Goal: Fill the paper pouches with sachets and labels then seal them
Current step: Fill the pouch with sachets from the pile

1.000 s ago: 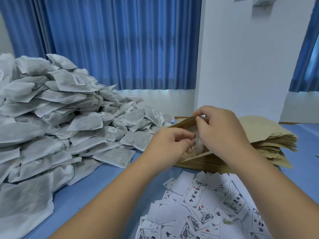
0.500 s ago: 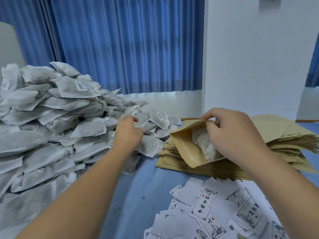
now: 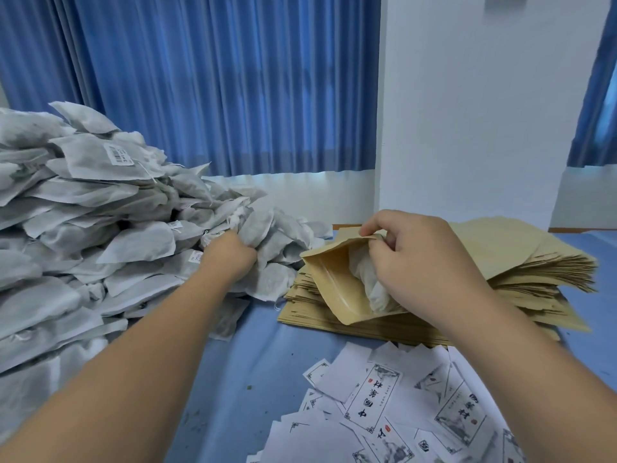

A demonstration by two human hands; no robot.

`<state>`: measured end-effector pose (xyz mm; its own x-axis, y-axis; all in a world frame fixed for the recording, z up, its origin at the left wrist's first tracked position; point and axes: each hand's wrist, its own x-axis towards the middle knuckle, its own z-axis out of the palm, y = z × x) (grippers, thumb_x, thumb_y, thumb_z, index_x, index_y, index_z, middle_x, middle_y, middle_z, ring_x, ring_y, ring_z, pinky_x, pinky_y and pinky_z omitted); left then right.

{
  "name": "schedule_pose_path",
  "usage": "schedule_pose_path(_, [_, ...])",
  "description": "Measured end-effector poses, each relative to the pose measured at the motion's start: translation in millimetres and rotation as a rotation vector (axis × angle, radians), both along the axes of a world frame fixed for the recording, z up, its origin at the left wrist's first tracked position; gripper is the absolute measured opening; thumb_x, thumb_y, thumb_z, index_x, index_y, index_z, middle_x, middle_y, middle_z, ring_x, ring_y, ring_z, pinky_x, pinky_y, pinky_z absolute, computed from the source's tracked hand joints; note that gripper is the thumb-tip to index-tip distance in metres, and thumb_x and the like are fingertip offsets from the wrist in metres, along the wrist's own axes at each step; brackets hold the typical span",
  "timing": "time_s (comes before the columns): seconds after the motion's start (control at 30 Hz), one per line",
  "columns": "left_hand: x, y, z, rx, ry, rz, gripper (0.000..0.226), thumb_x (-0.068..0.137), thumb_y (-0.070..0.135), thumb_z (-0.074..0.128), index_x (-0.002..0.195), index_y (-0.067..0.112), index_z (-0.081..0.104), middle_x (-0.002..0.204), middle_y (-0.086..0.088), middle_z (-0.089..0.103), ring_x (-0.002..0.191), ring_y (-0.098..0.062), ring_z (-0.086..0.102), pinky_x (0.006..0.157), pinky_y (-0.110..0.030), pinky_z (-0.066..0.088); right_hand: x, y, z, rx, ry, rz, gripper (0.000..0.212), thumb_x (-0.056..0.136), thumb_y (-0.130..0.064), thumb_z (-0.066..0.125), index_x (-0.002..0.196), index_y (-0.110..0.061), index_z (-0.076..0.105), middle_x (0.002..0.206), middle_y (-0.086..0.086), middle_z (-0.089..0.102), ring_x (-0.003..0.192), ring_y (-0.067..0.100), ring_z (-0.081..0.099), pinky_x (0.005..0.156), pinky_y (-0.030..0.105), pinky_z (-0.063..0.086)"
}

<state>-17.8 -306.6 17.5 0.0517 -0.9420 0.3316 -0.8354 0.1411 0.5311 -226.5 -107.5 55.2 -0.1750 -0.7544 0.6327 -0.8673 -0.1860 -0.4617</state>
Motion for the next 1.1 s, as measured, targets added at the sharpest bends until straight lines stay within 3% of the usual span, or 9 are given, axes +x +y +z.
schedule_pose_path(0.2, [12, 53, 9, -0.077, 0.207, -0.275, 0.027, 0.083, 0.012, 0.062, 0.107, 0.024, 0.063, 0.087, 0.008, 0.063, 0.090, -0.020, 0.057, 0.065, -0.021, 0.039, 1, -2, -2, 0.000, -0.007, 0.003, 0.023, 0.087, -0.015, 0.050, 0.093, -0.029, 0.068, 0.053, -0.010, 0.044, 0.055, 0.010, 0.045, 0.051, 0.026, 0.031])
schedule_pose_path(0.3, [18, 89, 16, -0.053, 0.293, -0.525, 0.038, 0.085, 0.005, 0.064, 0.114, 0.029, 0.065, 0.101, 0.006, 0.069, 0.097, -0.019, 0.063, 0.083, -0.030, 0.049, 1, -1, -2, 0.023, -0.010, 0.024, 0.021, 0.090, -0.017, 0.051, 0.093, -0.029, 0.067, 0.056, -0.010, 0.047, 0.056, 0.008, 0.047, 0.051, 0.025, 0.032])
schedule_pose_path(0.37, [19, 107, 20, -0.031, 0.324, -0.630, 0.042, 0.083, 0.000, 0.064, 0.114, 0.029, 0.066, 0.104, 0.005, 0.071, 0.098, -0.019, 0.065, 0.087, -0.033, 0.049, 0, 1, -1, 0.033, -0.029, 0.037, 0.020, 0.091, -0.019, 0.052, 0.093, -0.031, 0.067, 0.060, -0.011, 0.049, 0.058, 0.007, 0.050, 0.050, 0.024, 0.033])
schedule_pose_path(0.5, [19, 134, 31, 0.236, 0.303, -0.774, 0.034, 0.083, 0.007, 0.069, 0.107, 0.031, 0.068, 0.090, 0.011, 0.072, 0.080, -0.003, 0.063, 0.066, -0.015, 0.045, -4, 4, 4, 0.023, -0.072, 0.045, 0.021, 0.090, -0.018, 0.052, 0.090, -0.032, 0.068, 0.056, -0.010, 0.052, 0.055, 0.010, 0.053, 0.052, 0.025, 0.042])
schedule_pose_path(0.63, [21, 151, 52, 0.336, 0.230, -0.879, 0.033, 0.072, 0.021, 0.068, 0.104, 0.032, 0.068, 0.097, 0.000, 0.071, 0.080, -0.006, 0.061, 0.064, -0.016, 0.045, -9, 5, 5, 0.017, -0.130, 0.056, 0.025, 0.089, -0.016, 0.053, 0.083, -0.034, 0.067, 0.048, -0.009, 0.049, 0.051, 0.008, 0.050, 0.050, 0.023, 0.038])
schedule_pose_path(0.73, [17, 161, 64, 0.311, 0.118, -0.843, 0.031, 0.070, 0.022, 0.074, 0.097, 0.035, 0.066, 0.095, 0.000, 0.070, 0.075, -0.007, 0.061, 0.070, -0.020, 0.049, -10, 5, 7, 0.010, -0.160, 0.063, 0.026, 0.089, -0.014, 0.053, 0.082, -0.035, 0.067, 0.046, -0.010, 0.049, 0.048, 0.008, 0.050, 0.051, 0.024, 0.041])
schedule_pose_path(0.83, [4, 169, 65, 0.076, -0.141, -0.688, 0.023, 0.073, 0.027, 0.072, 0.090, 0.038, 0.061, 0.080, 0.013, 0.066, 0.063, 0.001, 0.054, 0.059, -0.014, 0.044, -9, 5, 7, 0.006, -0.177, 0.078, 0.025, 0.089, -0.014, 0.052, 0.084, -0.033, 0.068, 0.048, -0.008, 0.050, 0.050, 0.014, 0.053, 0.051, 0.026, 0.046])
schedule_pose_path(0.97, [-18, 179, 56, -0.246, -0.436, -0.404, 0.019, 0.078, 0.041, 0.057, 0.095, 0.035, 0.056, 0.085, 0.012, 0.060, 0.085, -0.014, 0.055, 0.063, -0.029, 0.041, -5, 4, 6, -0.004, -0.165, 0.108, 0.023, 0.090, -0.014, 0.053, 0.086, -0.031, 0.069, 0.046, -0.011, 0.049, 0.048, 0.006, 0.049, 0.044, 0.012, 0.038])
schedule_pose_path(1.1, [-45, 182, 36, -0.401, -0.405, -0.272, 0.023, 0.085, 0.045, 0.048, 0.087, 0.022, 0.049, 0.082, 0.002, 0.056, 0.075, -0.026, 0.051, 0.054, -0.030, 0.029, -1, 2, 5, -0.011, -0.176, 0.129, 0.022, 0.088, -0.015, 0.054, 0.085, -0.032, 0.068, 0.049, -0.023, 0.053, 0.052, -0.001, 0.051, 0.047, 0.009, 0.037])
